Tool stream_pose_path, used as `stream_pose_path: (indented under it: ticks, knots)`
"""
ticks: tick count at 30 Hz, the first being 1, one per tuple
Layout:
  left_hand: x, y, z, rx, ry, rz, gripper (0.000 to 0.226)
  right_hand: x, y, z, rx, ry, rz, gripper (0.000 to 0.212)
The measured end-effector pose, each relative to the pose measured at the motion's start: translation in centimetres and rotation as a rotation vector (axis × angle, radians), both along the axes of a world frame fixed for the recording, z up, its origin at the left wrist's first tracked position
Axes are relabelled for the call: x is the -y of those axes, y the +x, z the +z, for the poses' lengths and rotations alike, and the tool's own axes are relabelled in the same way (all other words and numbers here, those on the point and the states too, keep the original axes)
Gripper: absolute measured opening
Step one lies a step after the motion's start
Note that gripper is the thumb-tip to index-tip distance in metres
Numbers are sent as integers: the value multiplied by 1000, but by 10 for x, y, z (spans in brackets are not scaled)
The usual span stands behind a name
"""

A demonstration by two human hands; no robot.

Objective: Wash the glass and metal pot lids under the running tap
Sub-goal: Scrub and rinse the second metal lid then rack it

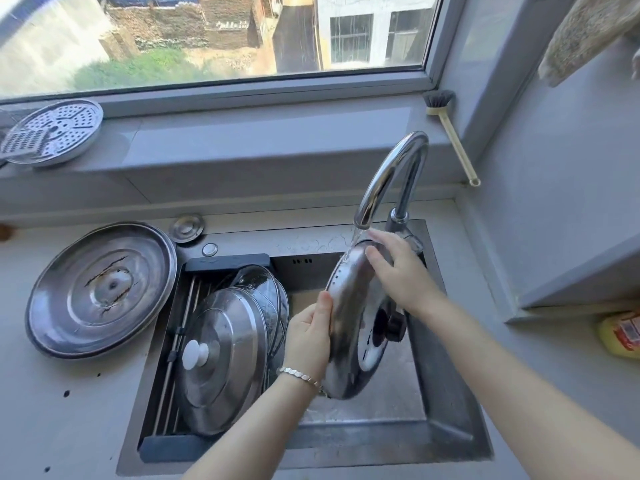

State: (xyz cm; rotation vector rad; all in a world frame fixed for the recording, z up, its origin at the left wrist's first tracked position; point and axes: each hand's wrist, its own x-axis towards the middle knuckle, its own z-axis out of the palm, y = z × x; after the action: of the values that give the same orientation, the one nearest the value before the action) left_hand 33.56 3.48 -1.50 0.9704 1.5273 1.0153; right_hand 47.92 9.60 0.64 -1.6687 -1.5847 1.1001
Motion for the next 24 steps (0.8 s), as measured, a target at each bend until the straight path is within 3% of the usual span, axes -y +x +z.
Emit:
stream_pose_path:
  ticks: [3, 8, 14, 20, 22, 24]
  knots:
    - [-5, 5, 2, 42, -121, 199, 48, 23, -36, -26, 59, -83, -6, 56]
    - [-15, -5, 3, 139, -215, 358, 49, 63, -75, -32, 213, 145, 267, 75]
    - [-5, 1, 11, -3, -105, 262, 52, -12, -55, -23, 103, -143, -49, 56]
    - [-5, -3, 9, 23, -76, 240, 58, 38, -73, -6, 419, 157, 288, 66]
    - [-1, -1, 10, -57, -23, 224, 59, 16, -66, -7, 340, 31, 244, 55]
    - [2, -1, 8, -136, 13, 196, 59, -12, -58, -10, 129, -182, 38, 46]
